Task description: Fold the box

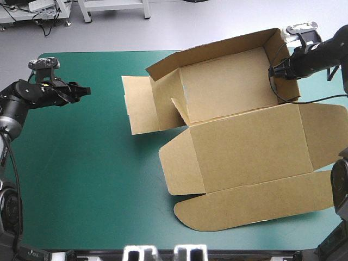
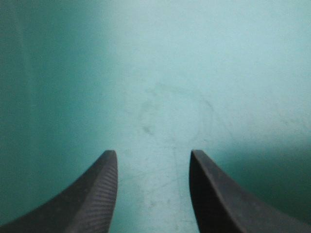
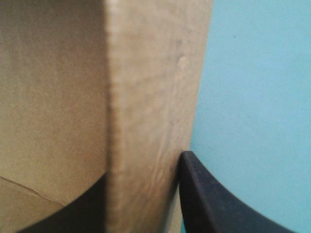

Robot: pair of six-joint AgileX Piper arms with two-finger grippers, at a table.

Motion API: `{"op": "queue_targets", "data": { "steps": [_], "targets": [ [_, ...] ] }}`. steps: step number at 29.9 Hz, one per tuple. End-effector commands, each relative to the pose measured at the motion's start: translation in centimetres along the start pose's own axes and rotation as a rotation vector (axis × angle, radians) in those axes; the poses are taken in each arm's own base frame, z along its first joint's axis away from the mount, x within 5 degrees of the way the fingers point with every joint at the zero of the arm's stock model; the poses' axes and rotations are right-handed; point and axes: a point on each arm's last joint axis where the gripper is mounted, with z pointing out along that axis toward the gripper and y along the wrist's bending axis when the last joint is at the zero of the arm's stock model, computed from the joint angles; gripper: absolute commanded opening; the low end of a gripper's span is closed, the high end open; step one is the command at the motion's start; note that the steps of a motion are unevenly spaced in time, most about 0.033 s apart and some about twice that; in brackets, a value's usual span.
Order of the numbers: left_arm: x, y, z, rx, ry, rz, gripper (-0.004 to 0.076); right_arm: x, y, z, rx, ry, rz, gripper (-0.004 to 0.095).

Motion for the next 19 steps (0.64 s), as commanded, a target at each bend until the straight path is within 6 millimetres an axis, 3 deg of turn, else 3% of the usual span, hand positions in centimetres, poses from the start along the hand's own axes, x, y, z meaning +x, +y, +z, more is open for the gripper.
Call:
{"op": "queue_targets", "data": {
  "steps": [1, 8, 13, 19],
  "targets": [
    [-1.3, -0.3, -0.4, 0.134, -0.101, -0.003, 0.0357, -1.0, 1.7, -3.6, -0.069, -0.137, -0.013, -0.0019],
    [-0.6, -0.3, 2.7, 0.271, -0.068, -0.035, 0.0356, -1.2, 2.1, -3.7, -0.112, -0.16, -0.024, -0.0019],
    [-0.5, -2.6, 2.6, 0.57, -0.091, 0.023, 0.0356, -1.3, 2.4, -3.7, -0.142, -0.177, -0.031, -0.0019],
    [-0.2, -5.3, 2.7, 0.66, -0.075, 0.109, 0.0312, -1.6, 2.9, -3.9, -0.194, -0.207, -0.037, -0.0019]
  ]
}}
